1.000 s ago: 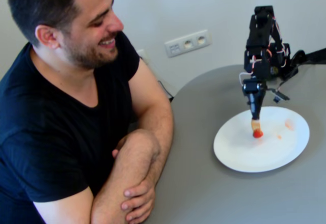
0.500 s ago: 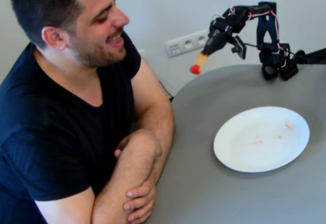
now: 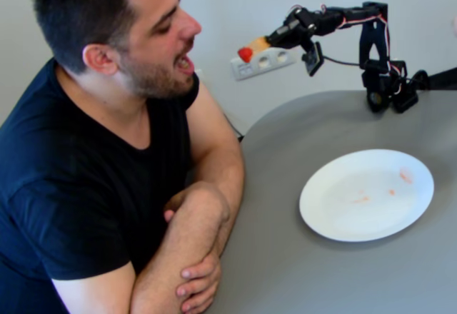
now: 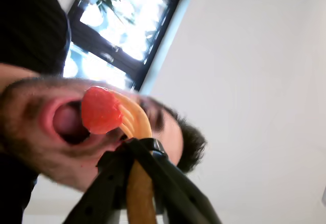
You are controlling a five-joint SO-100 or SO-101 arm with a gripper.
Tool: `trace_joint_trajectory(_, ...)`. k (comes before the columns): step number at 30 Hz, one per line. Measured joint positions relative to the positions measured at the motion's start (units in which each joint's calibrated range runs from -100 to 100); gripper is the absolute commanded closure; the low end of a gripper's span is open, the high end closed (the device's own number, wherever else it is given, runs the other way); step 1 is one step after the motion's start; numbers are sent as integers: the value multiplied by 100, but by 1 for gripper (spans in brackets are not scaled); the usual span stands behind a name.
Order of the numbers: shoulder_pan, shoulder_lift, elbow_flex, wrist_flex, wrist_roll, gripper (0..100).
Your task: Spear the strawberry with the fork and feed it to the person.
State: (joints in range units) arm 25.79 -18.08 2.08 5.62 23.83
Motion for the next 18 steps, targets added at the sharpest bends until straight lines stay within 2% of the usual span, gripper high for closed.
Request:
trace_joint_trajectory(15, 612, 860, 127, -472, -26, 99)
trace_joint_trajectory(18, 721, 1070, 127, -875, -104, 99)
